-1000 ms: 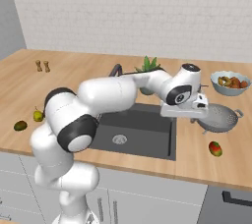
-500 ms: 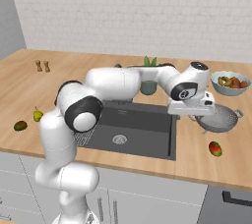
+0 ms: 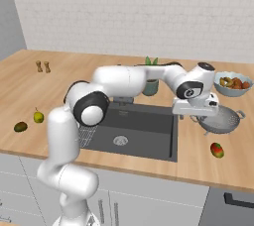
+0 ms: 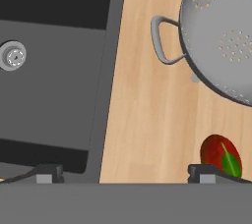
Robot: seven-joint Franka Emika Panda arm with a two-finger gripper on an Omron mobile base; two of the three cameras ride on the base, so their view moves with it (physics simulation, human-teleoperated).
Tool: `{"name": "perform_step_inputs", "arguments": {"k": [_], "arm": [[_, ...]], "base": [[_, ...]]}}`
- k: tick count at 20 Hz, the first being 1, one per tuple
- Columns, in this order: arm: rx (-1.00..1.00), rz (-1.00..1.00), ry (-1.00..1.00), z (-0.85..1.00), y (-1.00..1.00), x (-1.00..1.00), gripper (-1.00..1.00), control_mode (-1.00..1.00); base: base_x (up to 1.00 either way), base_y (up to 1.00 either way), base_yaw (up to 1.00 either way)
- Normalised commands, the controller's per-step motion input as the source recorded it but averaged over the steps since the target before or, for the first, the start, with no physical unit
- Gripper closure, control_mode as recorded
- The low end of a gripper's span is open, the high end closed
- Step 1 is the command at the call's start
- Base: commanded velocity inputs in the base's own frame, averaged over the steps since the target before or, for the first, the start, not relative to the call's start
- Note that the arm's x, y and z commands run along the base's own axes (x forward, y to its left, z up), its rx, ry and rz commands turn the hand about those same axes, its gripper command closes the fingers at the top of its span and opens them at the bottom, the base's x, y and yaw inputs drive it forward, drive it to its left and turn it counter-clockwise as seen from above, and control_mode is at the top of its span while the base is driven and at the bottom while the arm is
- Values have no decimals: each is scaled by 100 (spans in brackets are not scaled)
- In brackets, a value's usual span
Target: Put the colander in the sink, put the pear, mango, mango in the colander, and turn on the sink faucet and pour water over the colander.
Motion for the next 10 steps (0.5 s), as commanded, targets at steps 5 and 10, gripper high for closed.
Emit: {"name": "perform_step_inputs", "arguments": {"k": [5, 10], "arm": [[0, 0, 0, -5, 0, 21, -100, -100], [0, 0, 0, -3, 0, 27, -100, -100]], "base": [[0, 0, 0], [0, 0, 0]]}}
